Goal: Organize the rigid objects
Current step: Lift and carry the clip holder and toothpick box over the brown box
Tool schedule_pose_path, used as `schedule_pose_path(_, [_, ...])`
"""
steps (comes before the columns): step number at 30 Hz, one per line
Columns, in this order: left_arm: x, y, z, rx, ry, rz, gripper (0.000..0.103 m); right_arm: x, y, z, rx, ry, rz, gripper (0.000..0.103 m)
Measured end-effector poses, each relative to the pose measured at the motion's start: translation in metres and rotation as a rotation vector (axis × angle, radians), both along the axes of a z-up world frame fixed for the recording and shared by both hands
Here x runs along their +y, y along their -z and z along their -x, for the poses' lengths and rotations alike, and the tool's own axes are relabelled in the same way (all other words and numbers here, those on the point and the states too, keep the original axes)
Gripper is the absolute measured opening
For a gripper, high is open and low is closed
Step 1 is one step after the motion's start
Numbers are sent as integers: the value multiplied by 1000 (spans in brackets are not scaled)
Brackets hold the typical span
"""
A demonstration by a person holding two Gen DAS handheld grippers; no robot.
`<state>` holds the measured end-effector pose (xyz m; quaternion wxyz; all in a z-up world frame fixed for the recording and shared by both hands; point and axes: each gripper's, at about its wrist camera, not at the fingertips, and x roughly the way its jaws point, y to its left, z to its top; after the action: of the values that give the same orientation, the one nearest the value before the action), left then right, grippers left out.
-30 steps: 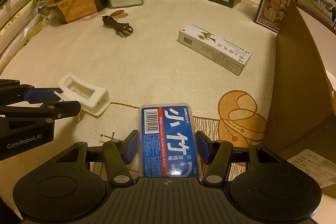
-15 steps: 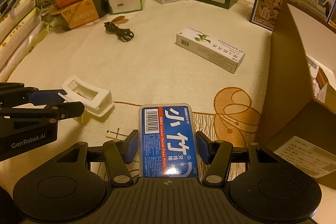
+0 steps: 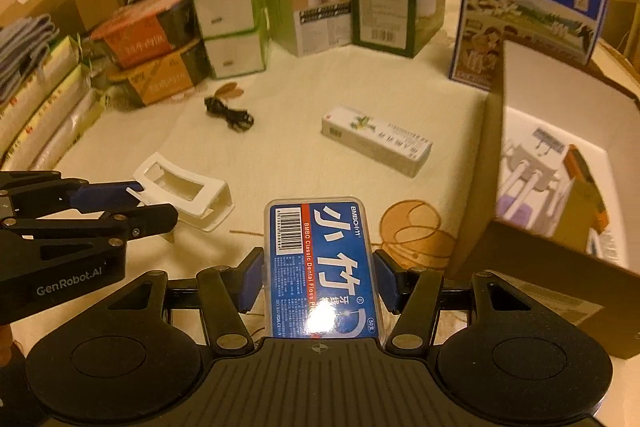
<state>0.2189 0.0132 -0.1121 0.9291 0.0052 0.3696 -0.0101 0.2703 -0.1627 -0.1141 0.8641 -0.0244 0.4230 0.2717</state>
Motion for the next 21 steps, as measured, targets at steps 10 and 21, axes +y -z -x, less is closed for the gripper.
schedule_pose_path(10, [-42,-37,-11,-91,104,1,29,-55,-44,-4,-62,117,-45,54])
schedule_pose_path(21, [-117,-61,-53,-163,267,2,29,-145,-60,-36,-74,317,-69,54])
